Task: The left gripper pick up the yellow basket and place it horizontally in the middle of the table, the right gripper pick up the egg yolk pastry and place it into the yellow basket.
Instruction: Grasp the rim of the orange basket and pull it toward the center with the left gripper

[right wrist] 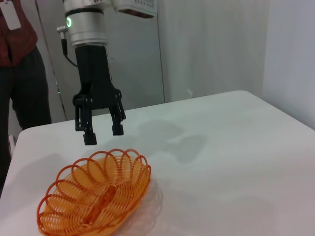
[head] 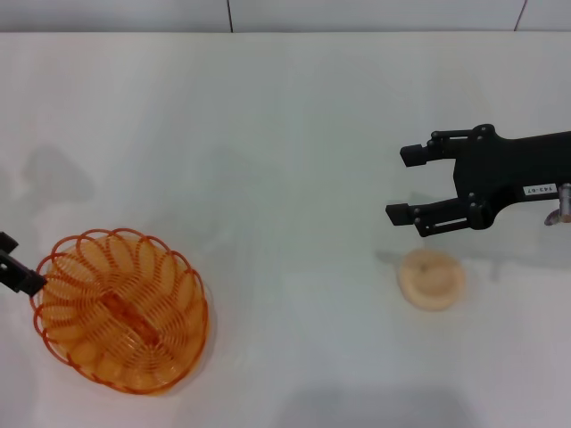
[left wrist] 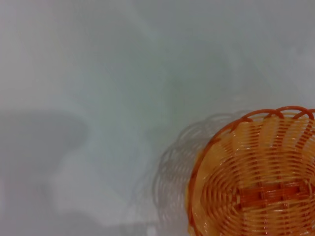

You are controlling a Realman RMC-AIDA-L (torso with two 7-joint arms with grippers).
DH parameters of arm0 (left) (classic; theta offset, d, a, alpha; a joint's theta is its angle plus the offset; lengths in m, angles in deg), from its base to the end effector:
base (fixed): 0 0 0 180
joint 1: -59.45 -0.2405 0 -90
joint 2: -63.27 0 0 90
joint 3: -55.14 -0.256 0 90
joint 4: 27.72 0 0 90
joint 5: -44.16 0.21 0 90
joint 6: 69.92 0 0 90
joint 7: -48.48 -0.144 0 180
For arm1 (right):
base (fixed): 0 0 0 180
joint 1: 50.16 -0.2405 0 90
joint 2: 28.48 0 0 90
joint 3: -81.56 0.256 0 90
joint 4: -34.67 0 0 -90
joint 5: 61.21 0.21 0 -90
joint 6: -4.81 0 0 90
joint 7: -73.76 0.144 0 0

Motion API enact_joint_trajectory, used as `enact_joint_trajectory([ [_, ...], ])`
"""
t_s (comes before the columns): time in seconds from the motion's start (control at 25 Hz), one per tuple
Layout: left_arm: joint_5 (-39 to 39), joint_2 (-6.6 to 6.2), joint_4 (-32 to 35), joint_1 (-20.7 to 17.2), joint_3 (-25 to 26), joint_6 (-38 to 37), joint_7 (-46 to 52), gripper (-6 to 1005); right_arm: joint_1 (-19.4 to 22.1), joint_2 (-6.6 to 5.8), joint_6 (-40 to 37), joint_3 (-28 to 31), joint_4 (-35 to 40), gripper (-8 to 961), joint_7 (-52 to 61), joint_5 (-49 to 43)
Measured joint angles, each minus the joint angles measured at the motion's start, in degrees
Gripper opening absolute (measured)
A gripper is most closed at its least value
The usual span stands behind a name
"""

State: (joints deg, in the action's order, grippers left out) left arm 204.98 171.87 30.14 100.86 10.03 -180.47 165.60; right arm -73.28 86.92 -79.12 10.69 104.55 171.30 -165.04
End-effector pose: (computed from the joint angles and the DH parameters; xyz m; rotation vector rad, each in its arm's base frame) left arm -0.2706 0.3438 0.1126 -2.7187 -1.1399 0.6530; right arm 0.1858 0.3340 0.0241 -2.8721 0.2697 0.4401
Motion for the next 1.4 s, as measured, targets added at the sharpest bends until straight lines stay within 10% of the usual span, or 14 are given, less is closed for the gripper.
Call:
enact_joint_trajectory([
  [1.4, 1.5, 4.06, -8.5, 1.9, -1.3, 13.5, 1.2, 688, 0.1, -0.03, -0.4, 0.2, -0.5, 817, -0.4, 0.5],
])
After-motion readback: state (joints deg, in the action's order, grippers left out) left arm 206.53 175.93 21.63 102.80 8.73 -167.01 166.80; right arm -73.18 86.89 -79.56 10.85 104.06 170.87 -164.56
